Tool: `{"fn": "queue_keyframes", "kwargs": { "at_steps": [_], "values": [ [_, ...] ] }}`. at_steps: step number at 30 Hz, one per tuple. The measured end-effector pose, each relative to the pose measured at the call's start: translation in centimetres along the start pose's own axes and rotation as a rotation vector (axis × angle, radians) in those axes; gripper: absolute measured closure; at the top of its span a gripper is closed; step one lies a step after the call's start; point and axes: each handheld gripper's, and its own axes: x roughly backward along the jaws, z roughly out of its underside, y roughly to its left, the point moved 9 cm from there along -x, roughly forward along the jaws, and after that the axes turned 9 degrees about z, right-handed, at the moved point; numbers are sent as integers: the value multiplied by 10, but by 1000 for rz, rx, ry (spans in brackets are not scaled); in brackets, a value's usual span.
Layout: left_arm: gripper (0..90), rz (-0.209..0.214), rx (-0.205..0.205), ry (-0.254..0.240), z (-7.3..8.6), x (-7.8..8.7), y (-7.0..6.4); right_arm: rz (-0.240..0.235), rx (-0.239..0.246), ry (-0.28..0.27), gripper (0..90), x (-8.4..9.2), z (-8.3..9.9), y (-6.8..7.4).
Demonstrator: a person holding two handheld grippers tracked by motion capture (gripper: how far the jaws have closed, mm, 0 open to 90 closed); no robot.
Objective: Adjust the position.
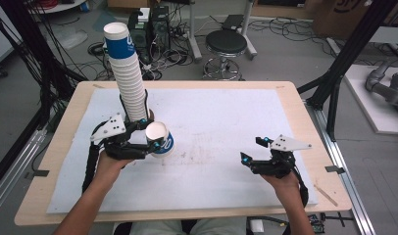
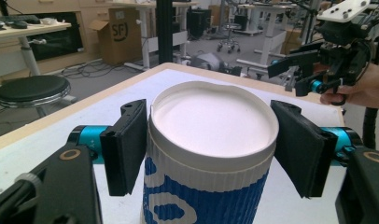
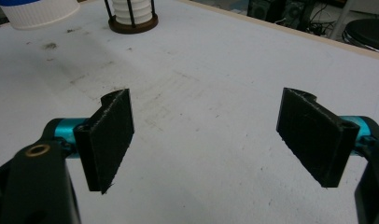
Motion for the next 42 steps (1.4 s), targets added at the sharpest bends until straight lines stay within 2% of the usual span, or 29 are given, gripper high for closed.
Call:
{"fn": "queue_keyframes", "kwargs": {
  "at_steps": [2, 5, 9, 12, 18, 22, 29, 35, 42],
  "values": [
    [303, 6, 5, 4, 1, -2, -1, -16, 7, -10, 193, -1, -1, 3],
    [304, 19, 12, 6, 2, -5, -2, -58, -7, -15, 193, -1, -2, 10],
    [304, 48, 35, -7, 4, -10, -5, -100, 1, -13, 193, -3, -2, 18],
    [304, 64, 44, -3, 7, -16, -7, -150, 14, -22, 193, -4, -5, 27],
    [304, 103, 33, -4, 6, -25, -19, -215, 23, -59, 193, -4, -15, 47],
    [304, 121, 29, -1, 5, -30, -23, -256, 35, -63, 193, -9, -20, 60],
    [304, 153, 35, -9, -1, -40, -29, -307, 78, -45, 193, -22, -22, 77],
    [304, 182, 28, -16, -8, -51, -36, -357, 127, -63, 193, -29, -30, 89],
    [304, 214, 24, -7, -12, -60, -41, -394, 142, -63, 193, -37, -32, 98]
  ]
}}
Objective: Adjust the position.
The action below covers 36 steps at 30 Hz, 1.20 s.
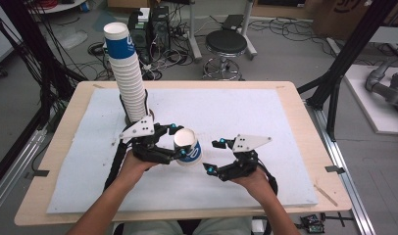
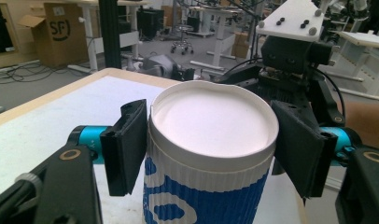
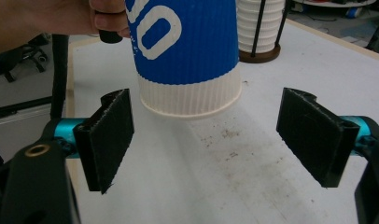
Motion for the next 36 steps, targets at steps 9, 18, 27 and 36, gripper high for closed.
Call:
{"fn": "queue_keyframes", "kwargs": {
  "at_steps": [9, 18, 27, 36],
  "values": [
    [305, 48, 9, 6, -1, -12, -7, -21, 10, -19, 193, -4, -2, 2],
    [307, 91, 31, -22, -4, -17, -12, -60, 5, -31, 192, -11, -5, 9],
    [307, 115, 43, -50, -7, -18, -14, -79, 20, -34, 194, -13, -6, 14],
    [309, 118, 45, -58, -8, -16, -14, -104, 24, -50, 293, -9, -8, 15]
  ]
}}
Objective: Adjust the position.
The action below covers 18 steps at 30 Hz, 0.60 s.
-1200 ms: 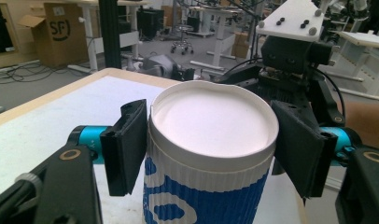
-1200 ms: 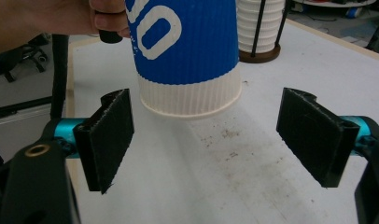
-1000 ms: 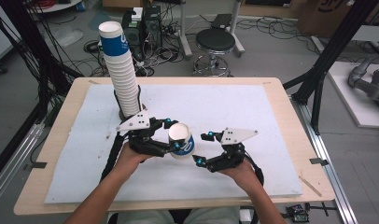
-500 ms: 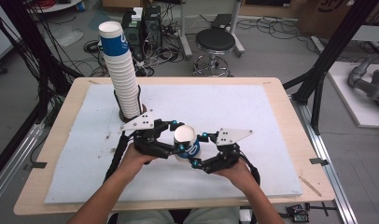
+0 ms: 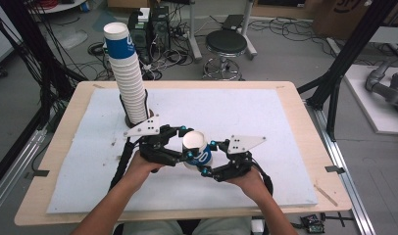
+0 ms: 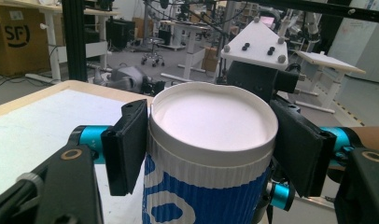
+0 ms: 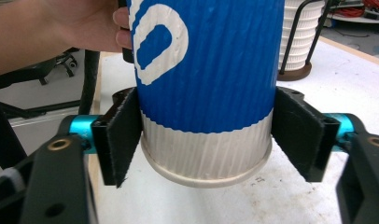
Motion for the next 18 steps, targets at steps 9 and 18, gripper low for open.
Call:
{"fn": "queue_keyframes", "kwargs": {
  "at_steps": [9, 18],
  "values": [
    [127, -99, -29, 113, 8, -2, 1, -22, 6, 31, 347, 1, 3, 1],
    [133, -80, -21, 120, 7, 5, 0, -20, 10, 51, 354, 4, 4, -1]
  ]
}}
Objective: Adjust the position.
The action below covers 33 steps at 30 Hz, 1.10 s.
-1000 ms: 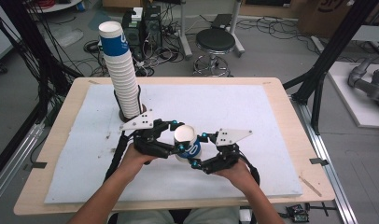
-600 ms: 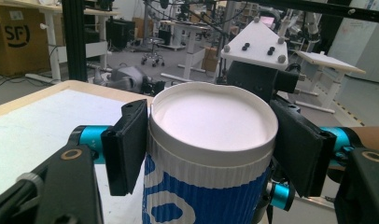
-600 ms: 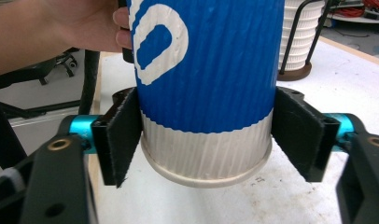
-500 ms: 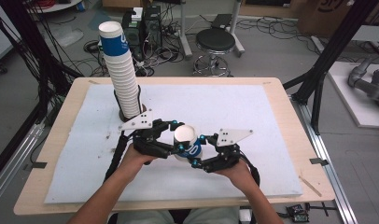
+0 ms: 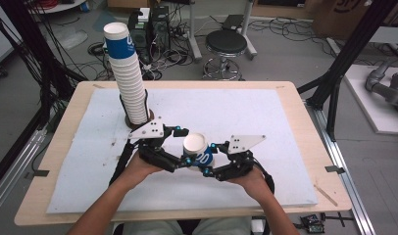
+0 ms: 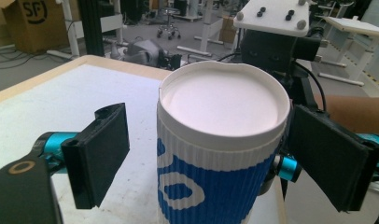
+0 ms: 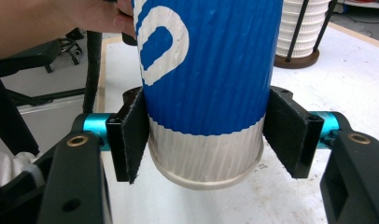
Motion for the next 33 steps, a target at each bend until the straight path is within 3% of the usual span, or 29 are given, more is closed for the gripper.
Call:
{"fn": "queue_keyframes", "kwargs": {
  "at_steps": [3, 7, 20, 24, 33],
  "values": [
    [140, 2, 42, 4, 0, 5, 2, 5, 2, 9, 354, 3, 0, -2],
    [142, 15, 55, 31, 2, 11, 4, 18, 12, 21, 354, 9, 0, -6],
    [142, 36, 32, 103, 3, 18, 3, 23, 131, 190, 354, 7, -6, -10],
    [142, 36, 27, 139, 4, 17, 4, 3, 153, 240, 354, 3, -6, -9],
    [188, 82, 6, 223, 5, 13, 3, -44, 221, 364, 353, -2, -6, -4]
  ]
}}
